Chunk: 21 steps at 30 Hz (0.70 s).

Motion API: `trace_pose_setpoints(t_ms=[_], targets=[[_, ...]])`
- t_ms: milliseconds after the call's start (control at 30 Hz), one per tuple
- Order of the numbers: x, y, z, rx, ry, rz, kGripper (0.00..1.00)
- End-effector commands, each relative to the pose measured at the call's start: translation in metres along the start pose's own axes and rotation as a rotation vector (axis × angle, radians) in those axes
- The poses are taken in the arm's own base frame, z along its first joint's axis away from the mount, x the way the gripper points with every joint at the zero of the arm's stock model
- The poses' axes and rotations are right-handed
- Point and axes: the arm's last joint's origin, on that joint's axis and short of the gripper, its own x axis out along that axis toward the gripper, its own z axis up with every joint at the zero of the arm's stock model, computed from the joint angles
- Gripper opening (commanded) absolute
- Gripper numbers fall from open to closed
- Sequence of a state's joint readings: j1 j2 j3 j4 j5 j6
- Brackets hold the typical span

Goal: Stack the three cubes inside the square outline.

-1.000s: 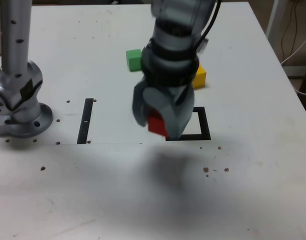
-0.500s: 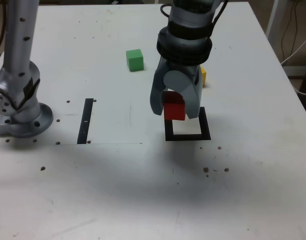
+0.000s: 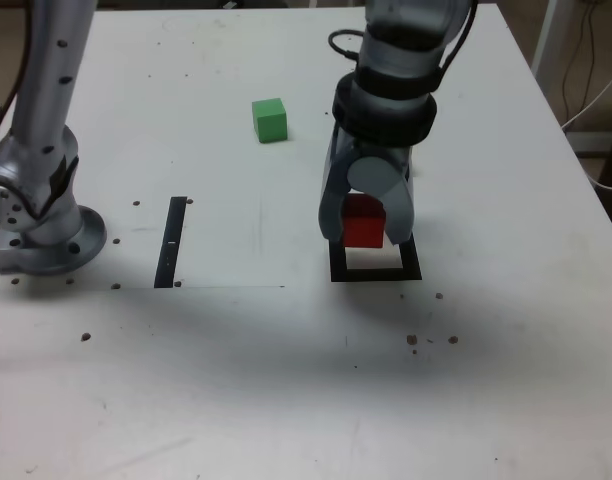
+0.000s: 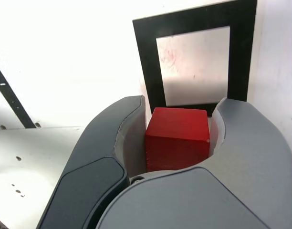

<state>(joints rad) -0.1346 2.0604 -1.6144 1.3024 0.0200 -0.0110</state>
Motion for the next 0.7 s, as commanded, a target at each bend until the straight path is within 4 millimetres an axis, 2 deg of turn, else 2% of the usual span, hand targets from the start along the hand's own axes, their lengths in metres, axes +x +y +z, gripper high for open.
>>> trace_pose_setpoints(t_ms=[0, 667], targets=[[0.007, 0.003, 0.005, -0.009, 0.005, 0.001, 0.39], [0.033, 0.011, 0.014, -0.031, 0.015, -0.005, 0.39]])
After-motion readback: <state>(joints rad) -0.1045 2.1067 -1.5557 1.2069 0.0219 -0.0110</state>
